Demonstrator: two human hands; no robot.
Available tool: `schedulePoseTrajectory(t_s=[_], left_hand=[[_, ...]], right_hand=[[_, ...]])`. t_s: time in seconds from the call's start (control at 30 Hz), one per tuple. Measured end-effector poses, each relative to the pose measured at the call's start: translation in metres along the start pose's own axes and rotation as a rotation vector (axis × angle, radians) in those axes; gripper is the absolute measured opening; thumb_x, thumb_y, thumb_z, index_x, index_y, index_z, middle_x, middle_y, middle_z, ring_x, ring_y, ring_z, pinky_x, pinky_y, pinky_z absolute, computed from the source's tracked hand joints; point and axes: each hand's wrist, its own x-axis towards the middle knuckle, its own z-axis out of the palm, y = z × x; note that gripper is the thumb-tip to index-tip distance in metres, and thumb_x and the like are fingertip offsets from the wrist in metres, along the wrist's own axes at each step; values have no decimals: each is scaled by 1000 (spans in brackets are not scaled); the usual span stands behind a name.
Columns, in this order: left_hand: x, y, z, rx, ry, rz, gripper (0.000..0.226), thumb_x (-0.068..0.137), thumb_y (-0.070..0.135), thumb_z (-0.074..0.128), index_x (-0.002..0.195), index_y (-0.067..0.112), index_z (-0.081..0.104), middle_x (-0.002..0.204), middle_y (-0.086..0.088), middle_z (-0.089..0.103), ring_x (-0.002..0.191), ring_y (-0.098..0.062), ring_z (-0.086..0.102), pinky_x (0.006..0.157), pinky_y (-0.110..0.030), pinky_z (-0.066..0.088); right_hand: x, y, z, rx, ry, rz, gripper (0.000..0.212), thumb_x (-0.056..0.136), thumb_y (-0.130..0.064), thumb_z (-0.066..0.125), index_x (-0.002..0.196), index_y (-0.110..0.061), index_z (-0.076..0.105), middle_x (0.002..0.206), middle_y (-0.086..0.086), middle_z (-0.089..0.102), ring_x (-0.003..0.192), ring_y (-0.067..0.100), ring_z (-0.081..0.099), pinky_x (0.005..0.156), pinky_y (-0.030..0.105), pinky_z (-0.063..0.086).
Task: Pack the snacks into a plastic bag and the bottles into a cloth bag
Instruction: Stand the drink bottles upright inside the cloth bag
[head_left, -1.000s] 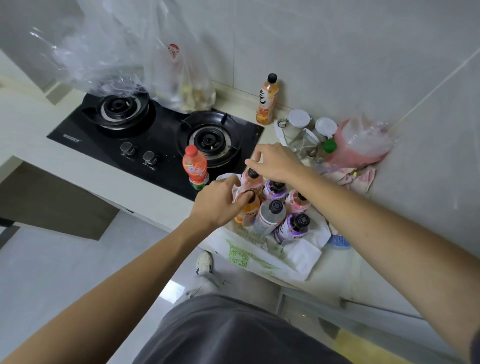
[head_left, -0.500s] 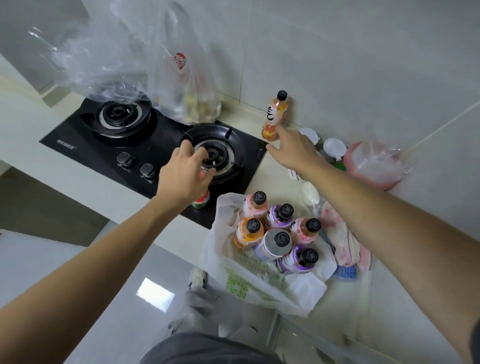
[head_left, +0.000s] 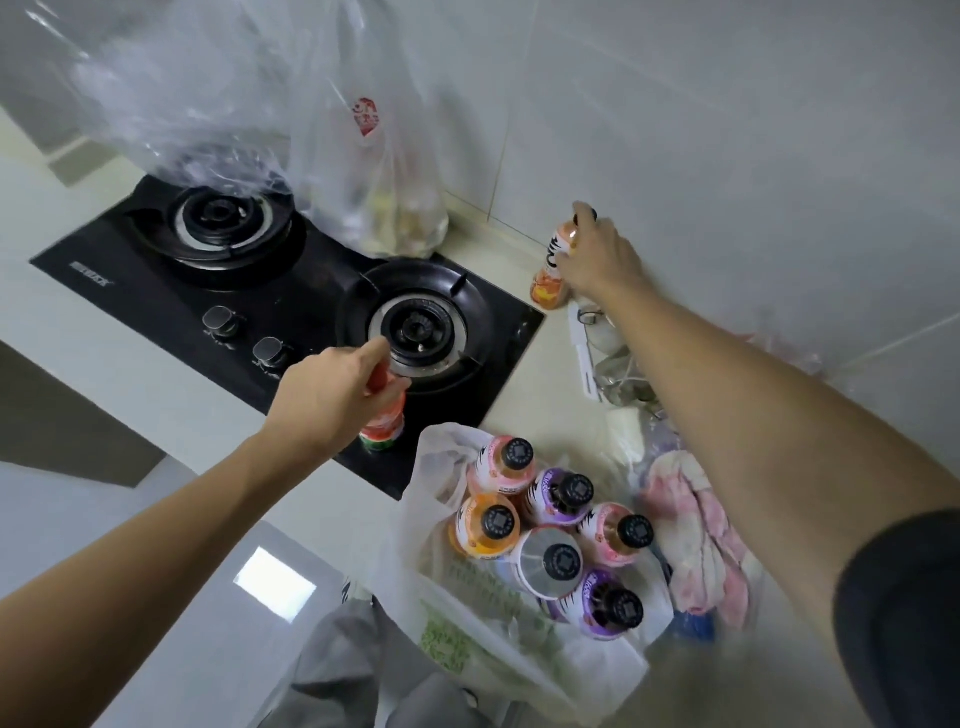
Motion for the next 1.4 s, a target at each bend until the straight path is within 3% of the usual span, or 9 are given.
schedulePoseTrajectory(t_s=[0.1, 0.27, 0.4, 0.47, 0.67, 0.83, 0.97, 1.23, 1.4], left_hand=[[0, -1, 1, -35, 26, 28, 32, 94, 53, 57, 89, 23, 47, 74, 6, 59, 62, -23, 58, 48, -29, 40], [-12, -2, -6, -105, 22, 27, 25, 98, 50, 54, 96, 26, 46, 87, 9, 58, 69, -23, 58, 54, -35, 51], [-15, -2, -11, -134, 22, 43, 23, 98, 43, 58, 93, 25, 45, 84, 8, 57, 67, -21, 55, 52, -32, 45], [-14, -1, -15, -167, 14, 20, 23, 95, 41, 59, 90, 22, 47, 80, 7, 57, 67, -23, 55, 52, -34, 45], [-37, 20, -33, -206, 46, -19, 22, 91, 39, 65, 90, 23, 50, 77, 6, 60, 67, -23, 56, 55, -37, 47], [-48, 41, -67, -310, 95, -87, 21, 88, 38, 72, 90, 21, 59, 76, 7, 64, 69, -13, 60, 61, -39, 52], [-71, 63, -87, -372, 117, -86, 21, 87, 38, 73, 90, 23, 59, 77, 9, 64, 71, -9, 62, 65, -39, 55], [-103, 92, -138, -406, 96, 19, 26, 79, 45, 71, 89, 21, 66, 80, 7, 68, 76, -15, 66, 69, -43, 60], [-113, 90, -160, -375, 7, 200, 26, 81, 42, 78, 87, 20, 66, 79, 8, 66, 73, -12, 64, 58, -26, 47]], right_hand=[[15, -1, 4, 12, 28, -5, 55, 100, -38, 59, 149, -28, 35, 140, 20, 49, 122, 43, 56, 96, 51, 52], [22, -2, 9, 25, 109, 7, 36, 102, -33, 57, 134, -24, 42, 130, 21, 55, 114, 44, 58, 84, 44, 48], [26, -4, 0, 101, 91, 7, 25, 103, -32, 52, 123, -18, 49, 121, 21, 61, 107, 42, 60, 78, 39, 43], [18, -6, -5, 153, 92, 19, 24, 101, -31, 58, 119, -16, 53, 120, 19, 63, 107, 40, 61, 78, 36, 44], [-43, -2, -10, 265, 96, 14, 32, 92, -32, 68, 119, -16, 60, 121, 12, 66, 111, 33, 61, 88, 41, 51], [-96, -12, -57, 284, 159, -99, 33, 87, -30, 66, 113, -10, 65, 118, 9, 68, 110, 31, 60, 81, 33, 43], [-152, -26, -91, 345, 218, -149, 32, 84, -30, 66, 106, -8, 68, 110, 7, 70, 103, 28, 61, 83, 37, 48], [-259, -63, -137, 411, 314, -167, 30, 83, -34, 67, 103, -12, 69, 101, -2, 68, 100, 22, 59, 77, 31, 43], [-323, -82, -164, 443, 333, -115, 26, 83, -31, 70, 100, -11, 71, 92, -4, 65, 95, 18, 55, 77, 33, 48]])
